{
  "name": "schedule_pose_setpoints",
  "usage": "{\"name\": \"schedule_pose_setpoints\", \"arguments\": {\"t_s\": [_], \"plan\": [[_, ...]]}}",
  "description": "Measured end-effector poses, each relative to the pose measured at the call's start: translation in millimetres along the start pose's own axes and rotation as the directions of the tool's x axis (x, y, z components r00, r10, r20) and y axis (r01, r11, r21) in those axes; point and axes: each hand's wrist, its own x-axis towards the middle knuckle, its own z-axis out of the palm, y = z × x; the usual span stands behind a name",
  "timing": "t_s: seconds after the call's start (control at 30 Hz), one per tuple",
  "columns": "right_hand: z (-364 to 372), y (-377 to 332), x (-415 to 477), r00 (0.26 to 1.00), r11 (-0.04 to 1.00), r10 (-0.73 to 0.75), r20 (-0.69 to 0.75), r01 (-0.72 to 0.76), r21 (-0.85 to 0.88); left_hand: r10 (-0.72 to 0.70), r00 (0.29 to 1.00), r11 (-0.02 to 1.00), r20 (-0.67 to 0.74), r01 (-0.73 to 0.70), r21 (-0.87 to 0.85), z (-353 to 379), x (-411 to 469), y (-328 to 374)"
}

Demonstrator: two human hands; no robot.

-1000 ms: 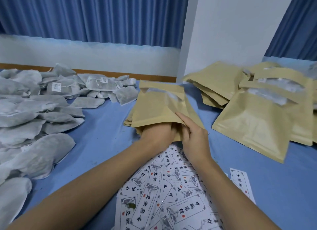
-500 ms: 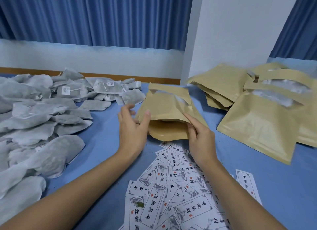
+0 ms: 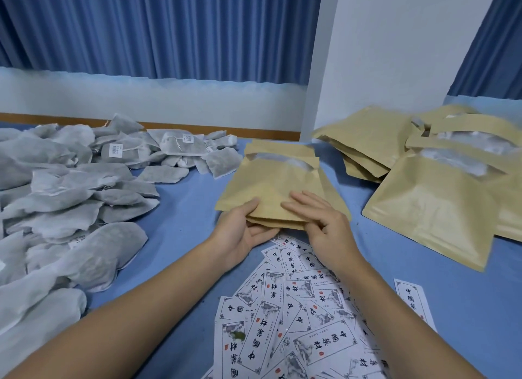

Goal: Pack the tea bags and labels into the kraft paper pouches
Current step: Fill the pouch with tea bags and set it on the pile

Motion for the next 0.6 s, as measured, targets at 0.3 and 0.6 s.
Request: {"name": "schedule_pose_setpoints", "arguments": {"t_s": [0.3,0.6], "plan": [[-1.4,-12.5,0.1,0.866,0.932,0.354,-0.355,-0.294,0.212,0.160,0.983,0.952,-0.091,-0.178,-0.250,0.3,0.4,-2.2],[-2.0,-14.0,11.2,0.713,0.518,0.701,0.019,-0.527,0.674,0.170,0.977,0.975,-0.131,-0.186,-0.119,4.4,2.3,-9.5]]}}
